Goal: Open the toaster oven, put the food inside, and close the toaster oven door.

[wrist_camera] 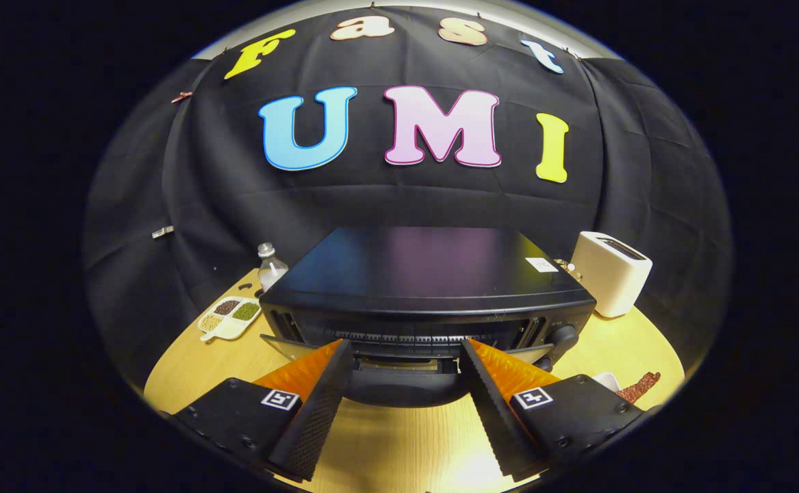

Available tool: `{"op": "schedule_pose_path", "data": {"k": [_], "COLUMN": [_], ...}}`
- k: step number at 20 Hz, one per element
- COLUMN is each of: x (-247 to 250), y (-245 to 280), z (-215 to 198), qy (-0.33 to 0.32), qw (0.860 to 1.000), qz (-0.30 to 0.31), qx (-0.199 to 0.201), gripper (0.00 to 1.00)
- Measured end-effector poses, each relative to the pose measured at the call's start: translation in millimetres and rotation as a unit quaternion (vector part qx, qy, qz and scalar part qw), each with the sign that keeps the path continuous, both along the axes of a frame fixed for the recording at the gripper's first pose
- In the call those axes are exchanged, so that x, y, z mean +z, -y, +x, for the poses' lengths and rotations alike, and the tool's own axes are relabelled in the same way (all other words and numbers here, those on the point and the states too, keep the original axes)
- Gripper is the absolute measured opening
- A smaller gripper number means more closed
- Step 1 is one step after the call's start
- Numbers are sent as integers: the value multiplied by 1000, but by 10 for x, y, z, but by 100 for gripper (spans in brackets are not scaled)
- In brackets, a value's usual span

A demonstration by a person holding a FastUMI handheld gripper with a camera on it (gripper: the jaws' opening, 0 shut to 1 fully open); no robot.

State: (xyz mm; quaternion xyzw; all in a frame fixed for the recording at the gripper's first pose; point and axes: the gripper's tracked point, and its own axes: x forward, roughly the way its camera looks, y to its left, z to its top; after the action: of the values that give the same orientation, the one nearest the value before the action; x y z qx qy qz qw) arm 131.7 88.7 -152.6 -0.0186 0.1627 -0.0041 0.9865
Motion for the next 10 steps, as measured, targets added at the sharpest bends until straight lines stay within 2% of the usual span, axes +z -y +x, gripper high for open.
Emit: {"op": "schedule_pose_path", "data": {"k": [8,10], "x": [-394,-595], "y": [-21,-47], "z": [-532,-680], "qy": [-36,-58], "qw": [999,997], "qz": [-12,-36], "qx": [11,26], "gripper": [97,98]}}
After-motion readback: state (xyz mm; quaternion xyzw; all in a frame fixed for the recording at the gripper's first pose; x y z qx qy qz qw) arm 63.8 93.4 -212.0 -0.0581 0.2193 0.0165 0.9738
